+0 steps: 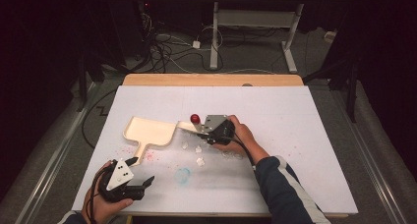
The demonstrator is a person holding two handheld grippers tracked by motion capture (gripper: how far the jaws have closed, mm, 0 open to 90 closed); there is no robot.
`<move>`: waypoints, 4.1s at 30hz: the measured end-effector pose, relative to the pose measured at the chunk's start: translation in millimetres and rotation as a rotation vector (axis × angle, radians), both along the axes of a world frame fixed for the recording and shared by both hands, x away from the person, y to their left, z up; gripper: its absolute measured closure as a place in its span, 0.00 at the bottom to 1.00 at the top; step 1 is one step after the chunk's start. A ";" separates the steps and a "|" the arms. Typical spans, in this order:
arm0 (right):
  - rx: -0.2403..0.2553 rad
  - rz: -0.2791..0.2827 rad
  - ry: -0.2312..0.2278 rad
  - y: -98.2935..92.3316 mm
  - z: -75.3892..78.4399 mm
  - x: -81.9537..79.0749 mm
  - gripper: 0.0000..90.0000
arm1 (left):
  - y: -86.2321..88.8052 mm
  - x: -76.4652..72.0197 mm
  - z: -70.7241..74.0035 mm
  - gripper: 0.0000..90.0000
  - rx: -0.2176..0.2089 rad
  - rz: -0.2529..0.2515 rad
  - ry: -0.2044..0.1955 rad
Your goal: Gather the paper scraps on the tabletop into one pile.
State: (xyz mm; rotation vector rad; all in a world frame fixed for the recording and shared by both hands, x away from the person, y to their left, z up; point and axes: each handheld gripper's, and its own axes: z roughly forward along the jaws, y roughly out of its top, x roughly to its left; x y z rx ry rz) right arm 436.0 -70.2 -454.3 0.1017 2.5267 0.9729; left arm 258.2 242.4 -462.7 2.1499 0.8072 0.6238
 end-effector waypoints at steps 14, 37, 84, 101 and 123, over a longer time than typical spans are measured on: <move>0.005 0.131 0.055 -55.0 9.1 -29.8 0.75 | -3.6 -3.6 0.5 0.22 0.018 -0.004 0.004; 0.149 -0.080 -0.066 -75.9 43.2 -37.1 0.75 | -3.5 -4.3 2.6 0.22 0.020 -0.010 -0.005; 0.426 -0.573 0.391 -1.0 -6.6 -76.0 0.75 | -0.8 -3.4 5.6 0.22 0.020 -0.003 -0.021; 0.443 -0.730 0.364 -55.5 0.7 -80.8 0.75 | -9.6 -4.0 1.6 0.22 0.040 -0.032 0.017; 0.553 -0.631 0.317 -64.7 35.4 -94.2 0.75 | -10.5 -3.9 1.1 0.22 0.055 -0.036 0.023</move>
